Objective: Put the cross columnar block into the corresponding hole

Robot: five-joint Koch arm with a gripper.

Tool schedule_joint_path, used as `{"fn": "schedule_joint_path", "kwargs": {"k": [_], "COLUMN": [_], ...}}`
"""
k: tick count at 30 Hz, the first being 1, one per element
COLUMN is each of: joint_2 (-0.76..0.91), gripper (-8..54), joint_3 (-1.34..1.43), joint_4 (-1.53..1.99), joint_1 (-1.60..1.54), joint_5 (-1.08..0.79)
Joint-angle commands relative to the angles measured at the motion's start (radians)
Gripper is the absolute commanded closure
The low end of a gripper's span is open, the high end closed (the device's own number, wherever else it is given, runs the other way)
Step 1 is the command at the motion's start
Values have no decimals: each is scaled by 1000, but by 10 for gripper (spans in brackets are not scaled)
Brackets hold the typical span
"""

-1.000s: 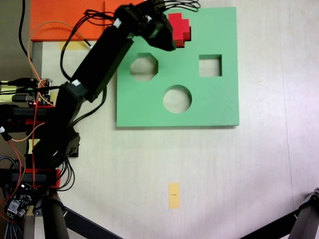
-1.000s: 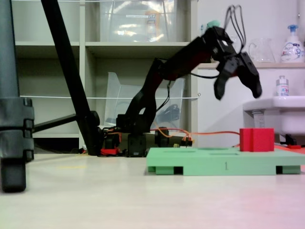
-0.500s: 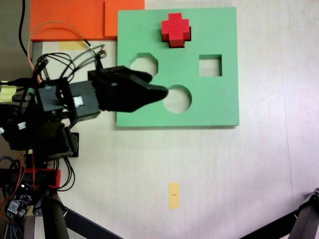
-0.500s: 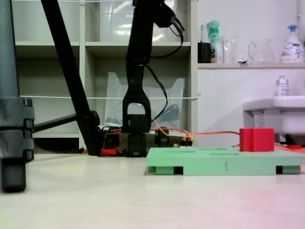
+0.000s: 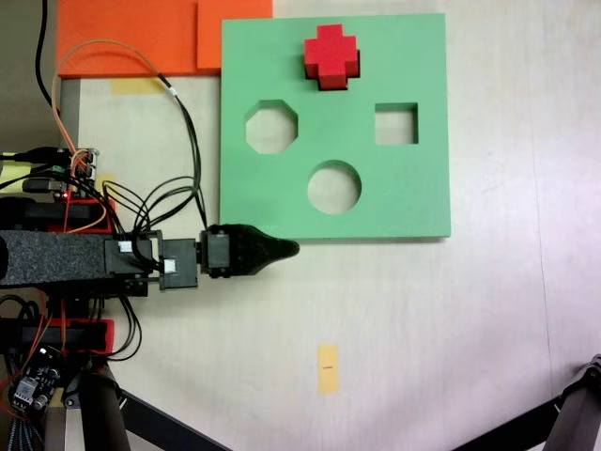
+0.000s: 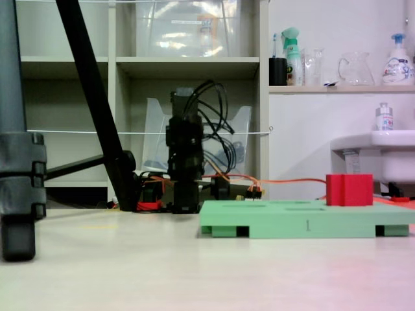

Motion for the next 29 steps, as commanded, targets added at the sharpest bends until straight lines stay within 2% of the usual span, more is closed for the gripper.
{"fn": "schedule_joint_path", "kwargs": {"k": [1,7,14,29], "joint_2": [81,81,54,52], "gripper": [113,112,108,108], "joint_3": [41,261,262,262], "joint_4": [-89,-14,359,356], "joint_1": [-14,12,29,31], "joint_5": [-26,-29,-23,-21]}}
